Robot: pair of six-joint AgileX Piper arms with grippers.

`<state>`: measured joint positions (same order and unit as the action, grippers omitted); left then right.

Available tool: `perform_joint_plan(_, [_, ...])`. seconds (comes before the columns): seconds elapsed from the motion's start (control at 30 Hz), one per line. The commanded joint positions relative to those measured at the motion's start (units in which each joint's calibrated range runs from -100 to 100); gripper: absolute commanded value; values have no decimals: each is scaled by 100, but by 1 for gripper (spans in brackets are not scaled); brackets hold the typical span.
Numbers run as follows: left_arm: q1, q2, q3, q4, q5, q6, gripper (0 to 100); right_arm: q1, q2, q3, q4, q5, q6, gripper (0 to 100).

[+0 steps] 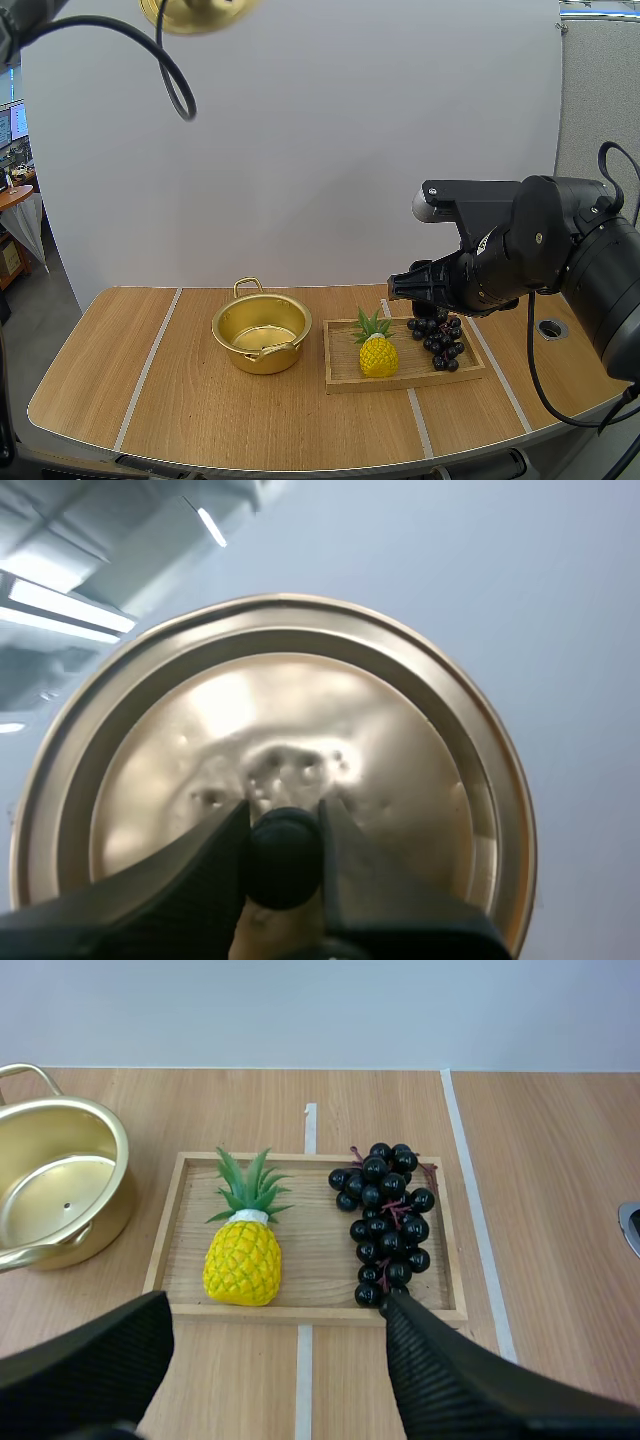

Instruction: Open the pot, put the grape inside, and close it

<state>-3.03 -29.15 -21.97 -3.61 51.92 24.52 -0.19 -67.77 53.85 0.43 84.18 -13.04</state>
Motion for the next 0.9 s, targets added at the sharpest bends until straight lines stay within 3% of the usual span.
perform_joint_plan(0.0, [-27,-75,-91,119,-740,-51,0,-22,-10,-45,-2,28,0,100])
perform_joint_plan(0.5, [-27,-136,-95,119,-1006,-51,0,-22,30,-45,-148,-454,0,100])
perform_joint_plan(0.87, [-27,-136,-95,119,-1006,-51,0,-22,1724,-45,-158,-1511,0,100])
